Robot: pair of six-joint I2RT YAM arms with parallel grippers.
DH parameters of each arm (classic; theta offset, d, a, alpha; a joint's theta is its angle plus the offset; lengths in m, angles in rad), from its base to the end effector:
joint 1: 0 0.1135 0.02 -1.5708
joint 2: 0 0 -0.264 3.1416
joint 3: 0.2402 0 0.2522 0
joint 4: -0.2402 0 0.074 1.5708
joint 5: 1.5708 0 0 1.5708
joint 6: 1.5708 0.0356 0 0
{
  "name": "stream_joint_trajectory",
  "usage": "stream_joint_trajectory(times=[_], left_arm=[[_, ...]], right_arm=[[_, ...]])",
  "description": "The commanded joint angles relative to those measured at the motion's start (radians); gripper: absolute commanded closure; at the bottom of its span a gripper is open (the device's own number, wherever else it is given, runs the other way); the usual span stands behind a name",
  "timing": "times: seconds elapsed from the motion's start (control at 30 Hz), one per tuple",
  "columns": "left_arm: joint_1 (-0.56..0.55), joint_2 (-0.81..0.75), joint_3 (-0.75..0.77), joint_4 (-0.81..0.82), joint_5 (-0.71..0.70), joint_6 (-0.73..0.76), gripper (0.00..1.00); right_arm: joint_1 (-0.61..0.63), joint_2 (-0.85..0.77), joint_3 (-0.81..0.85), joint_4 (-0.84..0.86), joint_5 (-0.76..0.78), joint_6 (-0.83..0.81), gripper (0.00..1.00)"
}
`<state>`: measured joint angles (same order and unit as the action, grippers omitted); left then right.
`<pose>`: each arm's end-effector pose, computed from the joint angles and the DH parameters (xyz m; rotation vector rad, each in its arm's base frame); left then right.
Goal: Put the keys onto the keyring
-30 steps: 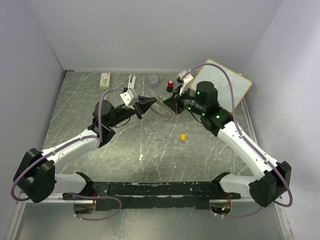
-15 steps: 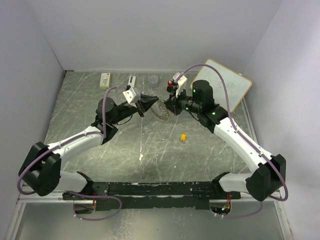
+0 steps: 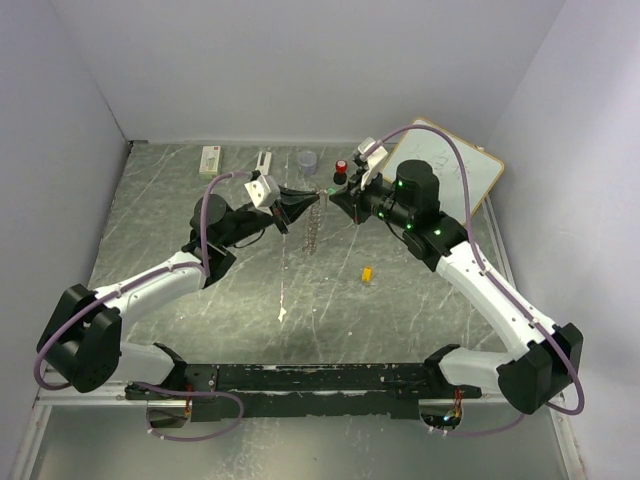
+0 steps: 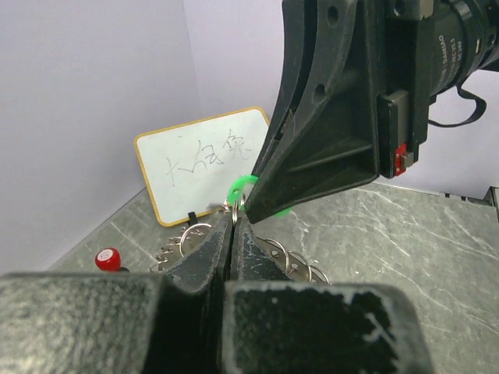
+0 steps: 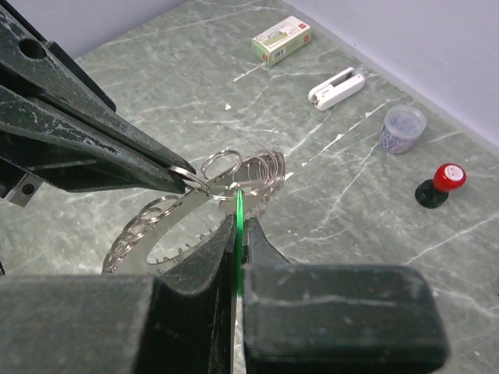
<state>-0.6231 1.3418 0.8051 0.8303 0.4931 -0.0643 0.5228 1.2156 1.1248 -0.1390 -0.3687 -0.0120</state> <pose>0.2355 -0.1900 0.3274 0.7795 1.1243 -0.8951 0.2379 0.1519 0.3741 -0.7403 1.6838 0.6928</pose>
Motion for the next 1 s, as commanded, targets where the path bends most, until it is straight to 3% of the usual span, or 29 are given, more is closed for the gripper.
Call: stream_joint_trajectory(times=[0.0,0.73,0.83,0.9,0.97], left_arm=[[0.008,-0.026,0.03,0.056,0.044,-0.002,0.93],[0.02,-0.001,0.03,-0.003,0.014,-0.009,0.93],[0.02,0.014,0.062,-0.049,-0.042,-0.038,0.91],[0.022,0.017,0.079,-0.103,-0.091,-0.033,0.59],[0.022,0.002,0.064,-0.106,-0.154,-0.035,0.35]], right_arm=[[-0.006,-0.011,0.041,0.015,0.04,0.002,1.0],[-0.004,-0.028,0.119,-0.044,0.026,-0.035,1.0],[-0.004,-0.034,0.121,-0.044,0.028,-0.036,1.0],[-0.005,-0.039,0.123,-0.05,0.041,-0.038,1.0],[-0.005,-0.042,0.129,-0.06,0.055,-0.041,1.0]])
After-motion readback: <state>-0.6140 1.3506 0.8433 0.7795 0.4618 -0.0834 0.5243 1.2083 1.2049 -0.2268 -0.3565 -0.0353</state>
